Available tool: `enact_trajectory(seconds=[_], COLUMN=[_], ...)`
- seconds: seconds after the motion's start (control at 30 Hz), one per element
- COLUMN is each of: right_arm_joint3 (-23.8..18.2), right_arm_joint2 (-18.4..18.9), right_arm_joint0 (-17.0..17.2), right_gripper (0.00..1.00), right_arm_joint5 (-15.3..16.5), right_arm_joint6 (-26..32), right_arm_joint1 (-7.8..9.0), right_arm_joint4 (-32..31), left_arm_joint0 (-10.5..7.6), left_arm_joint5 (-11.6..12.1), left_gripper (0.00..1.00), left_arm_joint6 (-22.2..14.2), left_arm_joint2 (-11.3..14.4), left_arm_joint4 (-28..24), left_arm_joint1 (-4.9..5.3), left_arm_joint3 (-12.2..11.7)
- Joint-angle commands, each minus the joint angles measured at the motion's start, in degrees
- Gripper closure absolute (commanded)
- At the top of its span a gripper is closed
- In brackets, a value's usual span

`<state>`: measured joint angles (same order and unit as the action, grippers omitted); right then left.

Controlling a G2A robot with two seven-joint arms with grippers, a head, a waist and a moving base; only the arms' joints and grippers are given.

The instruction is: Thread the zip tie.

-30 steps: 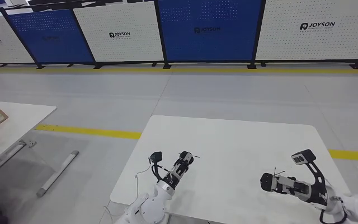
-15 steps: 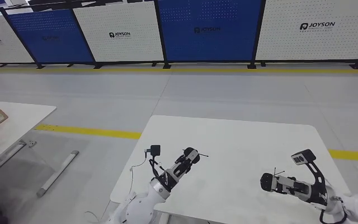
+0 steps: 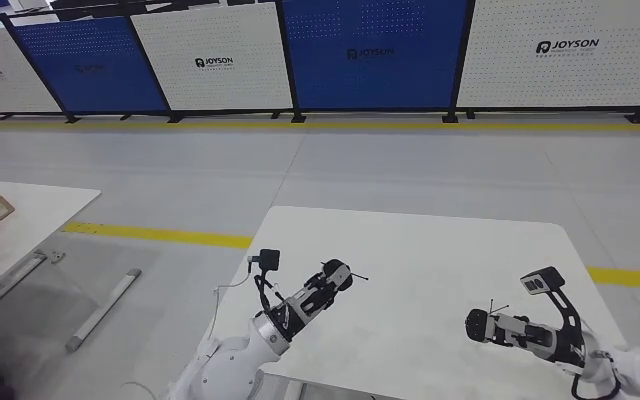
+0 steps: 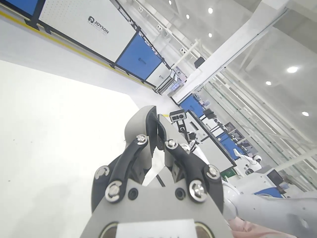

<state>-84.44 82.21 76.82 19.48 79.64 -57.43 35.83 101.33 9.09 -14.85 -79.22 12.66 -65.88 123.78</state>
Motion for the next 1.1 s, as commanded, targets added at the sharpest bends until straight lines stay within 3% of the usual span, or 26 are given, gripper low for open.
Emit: enact_trajectory(seconds=[0.0,0.07,0.17,0.3,0.4,0.47,0.53,0.87,0.97,1.0,1.07], right_arm_joint3=[0.00,0.00,0.00,0.00,0.00,0.00,0.00,0.00,0.00,0.00,0.00], right_arm_joint2=[0.00,0.00,0.00,0.00,0.00,0.00,0.00,0.00,0.00,0.00,0.00], right_arm_joint0=[0.00,0.00,0.00,0.00,0.00,0.00,0.00,0.00,0.00,0.00,0.00], right_gripper=[0.00,0.00,0.00,0.00,0.00,0.00,0.00,0.00,0.00,0.00,0.00], right_arm_joint5=[0.00,0.00,0.00,0.00,0.00,0.00,0.00,0.00,0.00,0.00,0.00], right_arm_joint6=[0.00,0.00,0.00,0.00,0.00,0.00,0.00,0.00,0.00,0.00,0.00], right_arm_joint1=[0.00,0.00,0.00,0.00,0.00,0.00,0.00,0.00,0.00,0.00,0.00], right_arm_joint4=[0.00,0.00,0.00,0.00,0.00,0.00,0.00,0.00,0.00,0.00,0.00], left_arm_joint0=[-0.31,-1.01,-1.58,-3.63,-5.40,-7.03,-8.51,-8.51,-8.78,-9.04,-9.93], left_arm_joint5=[-0.05,0.10,-1.76,-3.85,-3.78,-3.06,-3.10,-3.10,-2.93,-3.26,-3.01], left_gripper=[1.00,1.00,1.00,1.00,1.00,1.00,1.00,1.00,1.00,1.00,1.00], left_arm_joint6=[0.86,1.40,1.18,2.67,4.80,9.59,10.47,10.47,14.05,16.41,17.58], left_arm_joint2=[0.33,0.76,2.14,5.19,7.38,9.30,11.85,11.85,11.67,12.12,13.34], left_arm_joint4=[-0.73,-0.71,3.12,4.71,5.12,8.33,5.65,5.65,2.98,2.48,1.59], left_arm_joint1=[-0.10,-0.16,-0.17,-0.55,-0.94,-1.36,-1.94,-1.94,-2.28,-2.54,-2.91], left_arm_joint3=[-0.15,-0.70,-2.99,-8.97,-13.24,-16.91,-19.67,-19.67,-20.34,-21.70,-23.75])
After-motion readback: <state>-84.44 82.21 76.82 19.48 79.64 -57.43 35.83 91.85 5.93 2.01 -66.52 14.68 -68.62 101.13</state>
